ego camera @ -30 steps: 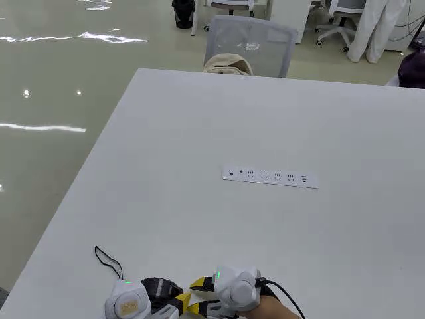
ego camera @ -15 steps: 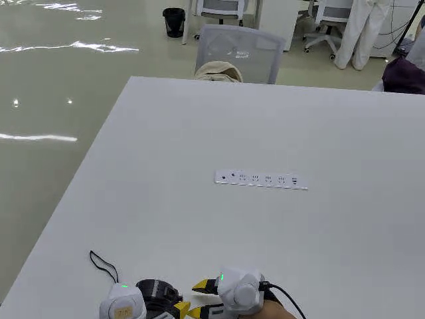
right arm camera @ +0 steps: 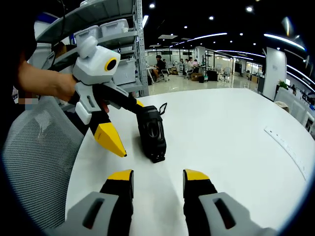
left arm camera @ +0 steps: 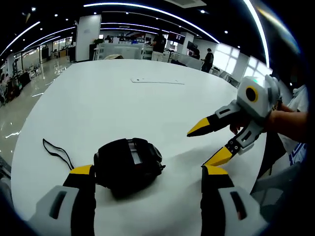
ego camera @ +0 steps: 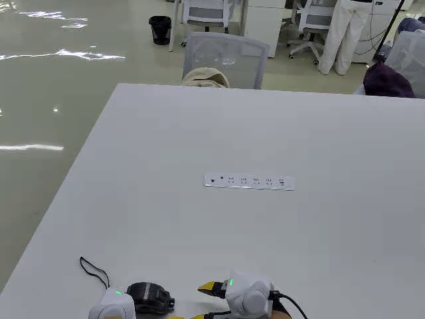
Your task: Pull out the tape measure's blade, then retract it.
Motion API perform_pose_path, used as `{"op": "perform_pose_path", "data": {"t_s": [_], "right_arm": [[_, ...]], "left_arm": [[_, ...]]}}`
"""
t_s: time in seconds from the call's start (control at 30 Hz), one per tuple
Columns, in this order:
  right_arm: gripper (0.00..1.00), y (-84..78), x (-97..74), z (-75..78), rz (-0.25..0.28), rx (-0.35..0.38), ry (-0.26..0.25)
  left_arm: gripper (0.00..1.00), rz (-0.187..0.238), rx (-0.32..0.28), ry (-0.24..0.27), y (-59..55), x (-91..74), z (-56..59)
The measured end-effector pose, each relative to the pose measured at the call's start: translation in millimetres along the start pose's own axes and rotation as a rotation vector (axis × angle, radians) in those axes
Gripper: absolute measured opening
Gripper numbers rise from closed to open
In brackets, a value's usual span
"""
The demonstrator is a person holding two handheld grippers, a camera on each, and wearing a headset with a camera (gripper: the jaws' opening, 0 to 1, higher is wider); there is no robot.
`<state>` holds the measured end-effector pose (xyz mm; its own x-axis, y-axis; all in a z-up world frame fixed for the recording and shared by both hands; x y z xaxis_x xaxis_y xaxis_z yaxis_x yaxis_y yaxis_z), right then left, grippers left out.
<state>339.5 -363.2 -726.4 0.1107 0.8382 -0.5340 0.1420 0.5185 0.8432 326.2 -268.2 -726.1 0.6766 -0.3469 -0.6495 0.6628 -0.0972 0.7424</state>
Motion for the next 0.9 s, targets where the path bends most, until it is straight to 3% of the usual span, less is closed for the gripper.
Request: {"op": "perform_pose_path", "data": {"t_s": [0.33,0.67,0.9], "right_arm": [[0.46,-1.4,-28.2,-2.4,0.021,0.031,-0.062],[0.52,-6.5,-58.9,-7.0,0.036,0.057,-0.126],[0.59,-12.3,-83.0,-9.1,0.050,0.090,-0.186]], "left_arm": [[0.88,-0.035,0.080,-0.064,-3.8,-10.3,4.6],[0.89,0.005,0.121,-0.135,-2.1,-27.2,10.3],[0.97,-0.016,0.160,-0.153,-5.4,-37.6,10.2]]}}
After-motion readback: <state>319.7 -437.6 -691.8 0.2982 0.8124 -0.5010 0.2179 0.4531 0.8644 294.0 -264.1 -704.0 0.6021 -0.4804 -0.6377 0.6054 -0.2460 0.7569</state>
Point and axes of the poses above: the centre of the closed fingertips' face, and the gripper's own axes: x roughly forward along the fingers, z roughly to its right, y roughly out of its top, the point moved 1 cm from there along -x, roughly backward along the fingers
